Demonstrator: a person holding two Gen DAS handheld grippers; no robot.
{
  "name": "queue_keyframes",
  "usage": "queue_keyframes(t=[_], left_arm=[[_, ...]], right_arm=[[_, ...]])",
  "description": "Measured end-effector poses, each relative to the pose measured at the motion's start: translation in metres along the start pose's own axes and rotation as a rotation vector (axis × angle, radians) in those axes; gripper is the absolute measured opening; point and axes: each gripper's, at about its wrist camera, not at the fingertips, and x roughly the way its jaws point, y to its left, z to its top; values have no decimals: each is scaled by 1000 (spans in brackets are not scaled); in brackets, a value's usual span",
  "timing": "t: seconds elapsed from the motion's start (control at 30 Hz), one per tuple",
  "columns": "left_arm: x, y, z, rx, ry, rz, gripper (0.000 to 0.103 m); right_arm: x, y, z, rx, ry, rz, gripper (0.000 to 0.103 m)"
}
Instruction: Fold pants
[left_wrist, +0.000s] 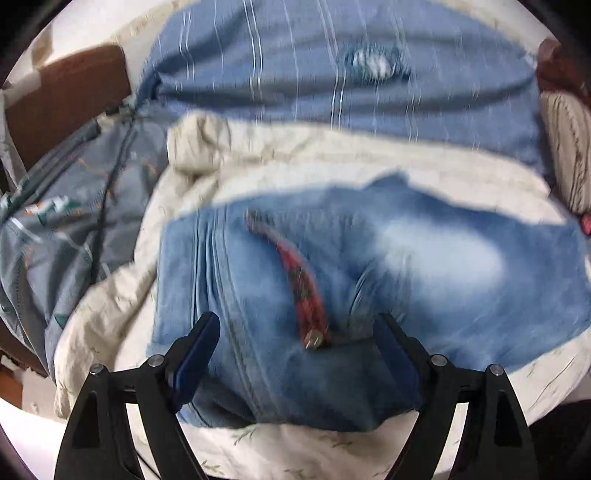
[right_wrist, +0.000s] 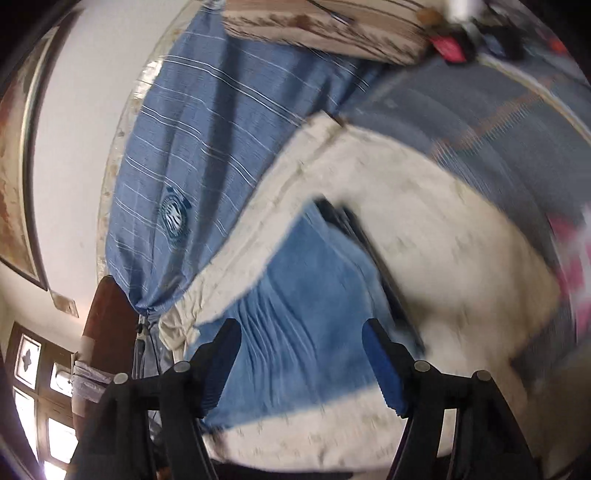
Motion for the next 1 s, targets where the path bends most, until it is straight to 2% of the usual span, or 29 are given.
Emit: queue_keyframes(t=[0.07, 0.13, 0.2, 0.23, 0.33, 0.4, 0.43, 0.47, 0.5, 0.53, 0.57, 0.6, 0.63, 0.7, 0.77, 0.87, 0.9, 0.93, 0.97, 1.0], left_arm=[[-3, -4, 1, 13, -30, 12, 86], [16, -10, -3, 51, 45, 22, 86], [37, -11, -9, 68, 127, 53, 86], [42, -7, -12, 42, 117, 42, 88], [45, -3, -13, 23, 102, 36, 90], [45, -4, -15, 30, 96, 32, 90], [44, -3, -15, 30, 94, 25, 90], [43, -3, -16, 24, 94, 18, 91], [42, -3, -17, 14, 94, 12, 92], [43, -1, -17, 8, 96, 6, 92], [43, -1, -17, 6, 97, 2, 92], [42, 0, -17, 3, 99, -5, 92], [41, 1, -16, -1, 103, -13, 92], [37, 3, -16, -18, 107, -29, 92], [33, 3, -15, -22, 109, -31, 92], [24, 4, -4, -52, 76, -32, 92], [18, 2, 0, -59, 60, -43, 92], [10, -2, 5, -59, 39, -59, 92], [3, -6, 9, -53, 19, -70, 92], [-3, -13, 13, -43, -4, -81, 92]], right_arm=[[5, -9, -15, 51, 35, 43, 72], [7, -11, -20, 53, 13, 30, 72], [12, -15, -17, 95, 19, -39, 70], [18, -20, -17, 133, 29, -39, 69], [30, -17, -13, 116, 26, -64, 69], [35, -15, -9, 100, 12, -101, 56], [37, -15, -9, 112, 10, -107, 54], [39, -15, -8, 116, 15, -120, 44], [43, -16, -7, 95, 23, -177, 31], [47, -18, -8, 96, 33, -204, 27], [48, -22, -7, 109, 41, -216, 15], [45, -20, -7, 103, 30, -237, 9], [40, -16, -8, 92, 12, -235, 6], [25, 2, -12, 40, -27, -223, 5], [14, 9, -20, 43, -37, -196, 5], [35, -11, -23, 55, 55, -297, 10], [41, -24, -24, 103, 78, -304, 11], [39, -31, -25, 141, 61, -261, 11], [33, -31, -26, 144, 40, -234, 16], [27, -30, -26, 136, 19, -219, 26]])
